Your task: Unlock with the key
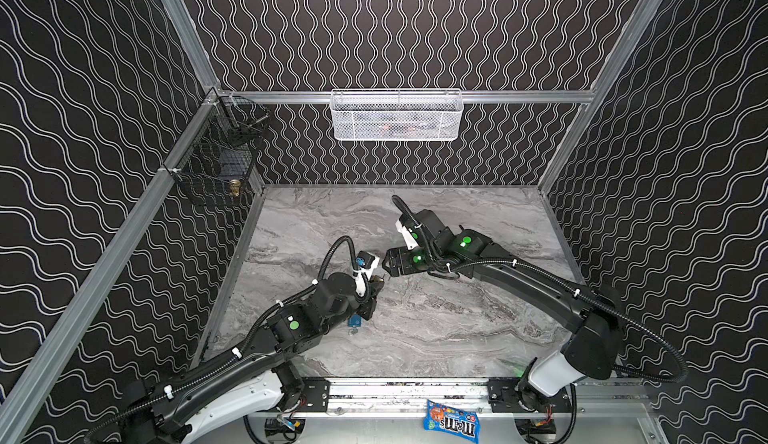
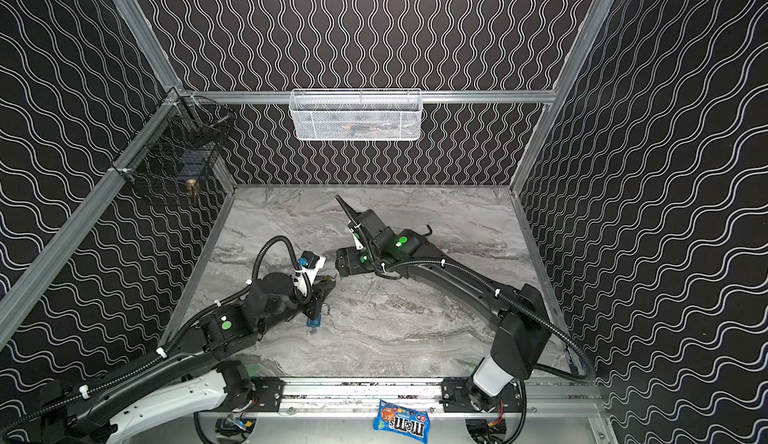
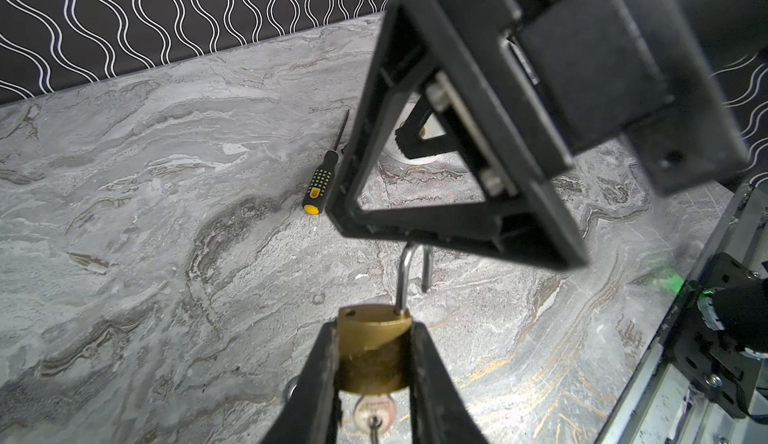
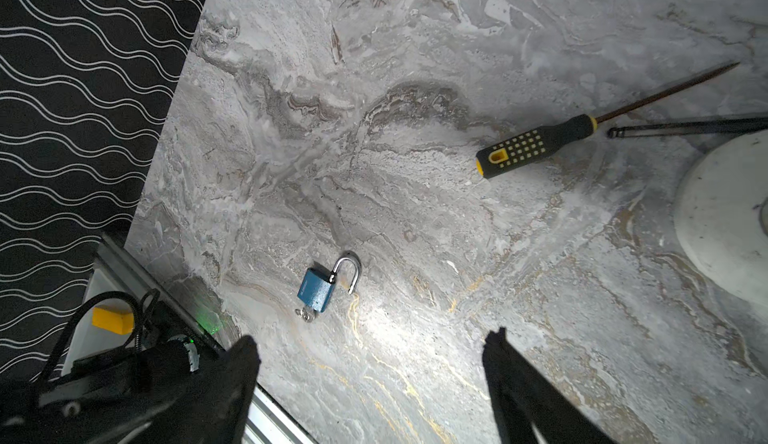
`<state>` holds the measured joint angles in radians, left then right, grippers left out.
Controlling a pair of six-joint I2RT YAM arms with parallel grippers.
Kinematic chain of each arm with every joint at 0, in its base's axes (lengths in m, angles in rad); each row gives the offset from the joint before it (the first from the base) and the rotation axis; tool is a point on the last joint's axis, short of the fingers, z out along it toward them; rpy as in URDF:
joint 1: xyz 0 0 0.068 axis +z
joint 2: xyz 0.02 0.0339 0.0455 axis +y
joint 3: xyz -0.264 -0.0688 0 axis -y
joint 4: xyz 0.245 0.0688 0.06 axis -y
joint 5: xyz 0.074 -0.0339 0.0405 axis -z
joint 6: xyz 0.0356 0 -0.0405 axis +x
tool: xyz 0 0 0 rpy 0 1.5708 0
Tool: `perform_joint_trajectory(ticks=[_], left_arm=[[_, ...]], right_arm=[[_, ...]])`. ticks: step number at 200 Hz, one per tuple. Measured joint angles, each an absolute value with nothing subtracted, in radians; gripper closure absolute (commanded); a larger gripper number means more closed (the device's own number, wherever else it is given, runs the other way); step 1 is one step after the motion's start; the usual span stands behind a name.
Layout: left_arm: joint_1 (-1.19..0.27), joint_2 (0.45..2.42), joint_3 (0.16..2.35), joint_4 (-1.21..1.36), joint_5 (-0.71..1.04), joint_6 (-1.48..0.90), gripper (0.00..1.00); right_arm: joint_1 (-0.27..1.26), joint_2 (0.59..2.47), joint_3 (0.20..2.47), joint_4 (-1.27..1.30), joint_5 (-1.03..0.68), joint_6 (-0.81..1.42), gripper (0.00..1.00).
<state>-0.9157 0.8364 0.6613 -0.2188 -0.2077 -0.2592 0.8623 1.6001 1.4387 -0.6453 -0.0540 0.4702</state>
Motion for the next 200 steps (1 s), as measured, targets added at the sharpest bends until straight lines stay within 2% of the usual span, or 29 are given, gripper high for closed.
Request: perform_joint_trajectory(ticks=[95,136,174,200], left_arm=[[-0.916,0.847,0.658,-0.202,-0.210,-0.263,1.00],[-0.916,0.876,0.665,-0.229,-0.263,-0.300,1.00],[-0.907,0.999,0.734,-0.373,-0.375,-0.390,1.00],[-0.860,1.122,0.766,-0.466,-0.379,-0.432,1.00]], right_arm=[[0.850,1.544,1.348,-0.636,-0.093,0.475,0.10],[0.822,1.492,1.282,-0.611,-0.106,0.482,0.10],[0.797,1.410,1.142,-0.548,-0.100,0.498,0.10],[0.796,1.368,1.047,-0.476,-0.113,0.524,0.10]])
